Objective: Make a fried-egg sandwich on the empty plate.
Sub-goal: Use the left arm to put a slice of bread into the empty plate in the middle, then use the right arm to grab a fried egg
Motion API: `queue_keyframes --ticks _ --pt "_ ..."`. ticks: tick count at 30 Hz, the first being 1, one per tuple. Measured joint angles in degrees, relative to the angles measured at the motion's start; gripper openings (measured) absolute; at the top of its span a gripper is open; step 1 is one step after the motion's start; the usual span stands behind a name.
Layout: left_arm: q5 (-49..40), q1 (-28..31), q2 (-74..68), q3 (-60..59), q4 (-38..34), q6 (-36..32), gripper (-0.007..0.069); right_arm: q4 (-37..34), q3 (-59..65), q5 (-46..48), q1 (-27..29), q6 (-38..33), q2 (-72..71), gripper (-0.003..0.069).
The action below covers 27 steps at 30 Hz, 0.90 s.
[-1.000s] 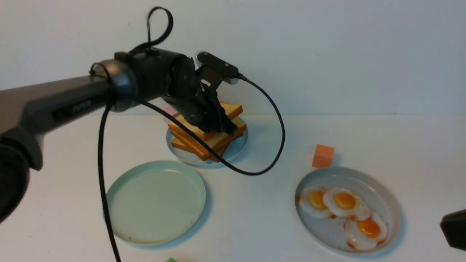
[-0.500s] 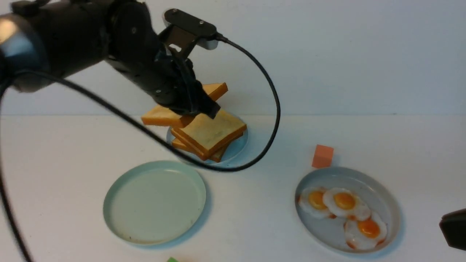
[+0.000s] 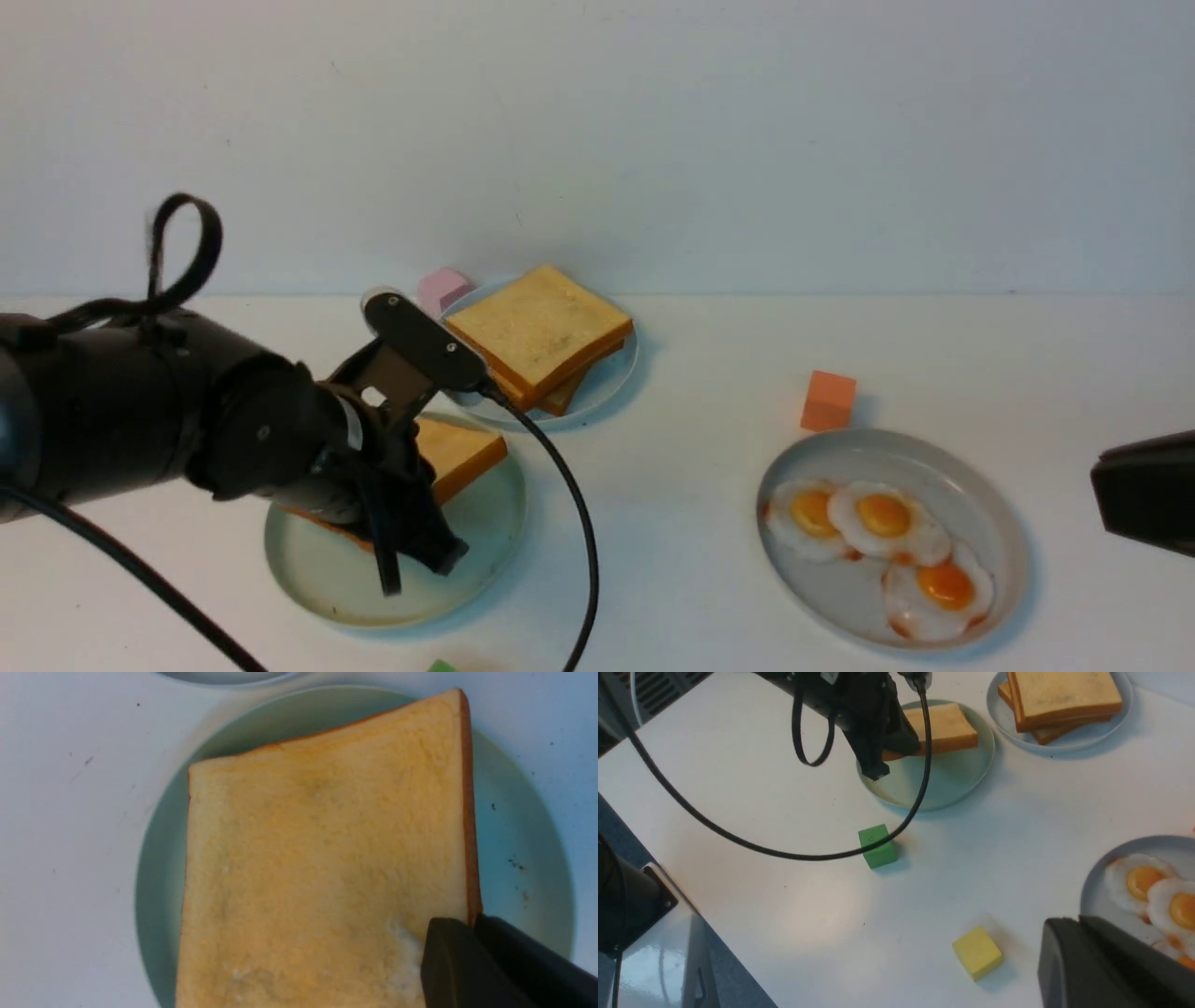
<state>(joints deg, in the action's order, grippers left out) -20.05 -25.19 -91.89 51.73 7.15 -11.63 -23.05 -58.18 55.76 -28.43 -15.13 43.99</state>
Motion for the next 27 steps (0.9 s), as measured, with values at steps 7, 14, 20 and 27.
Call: queue_keyframes --ticks 7,14,20,27 --pt "0.8 0.0 -2.9 0.0 1.6 0.1 0.0052 -1.0 0.0 -0.2 0.0 0.0 0.0 0.0061" --pt "-0.5 0.0 -2.1 -0.1 0.8 0.9 0.0285 -1.2 0.0 -0.2 0.0 0.0 0.2 0.0087" --pt "-2.3 0.0 7.5 -0.3 -4.7 4.9 0.0475 2.4 0.0 -0.2 0.0 1.0 5.2 0.0188" --pt "-8.9 0.0 30.5 -1.0 -16.9 11.2 0.0298 11.5 0.0 -0.4 0.0 2.5 17.3 0.0317"
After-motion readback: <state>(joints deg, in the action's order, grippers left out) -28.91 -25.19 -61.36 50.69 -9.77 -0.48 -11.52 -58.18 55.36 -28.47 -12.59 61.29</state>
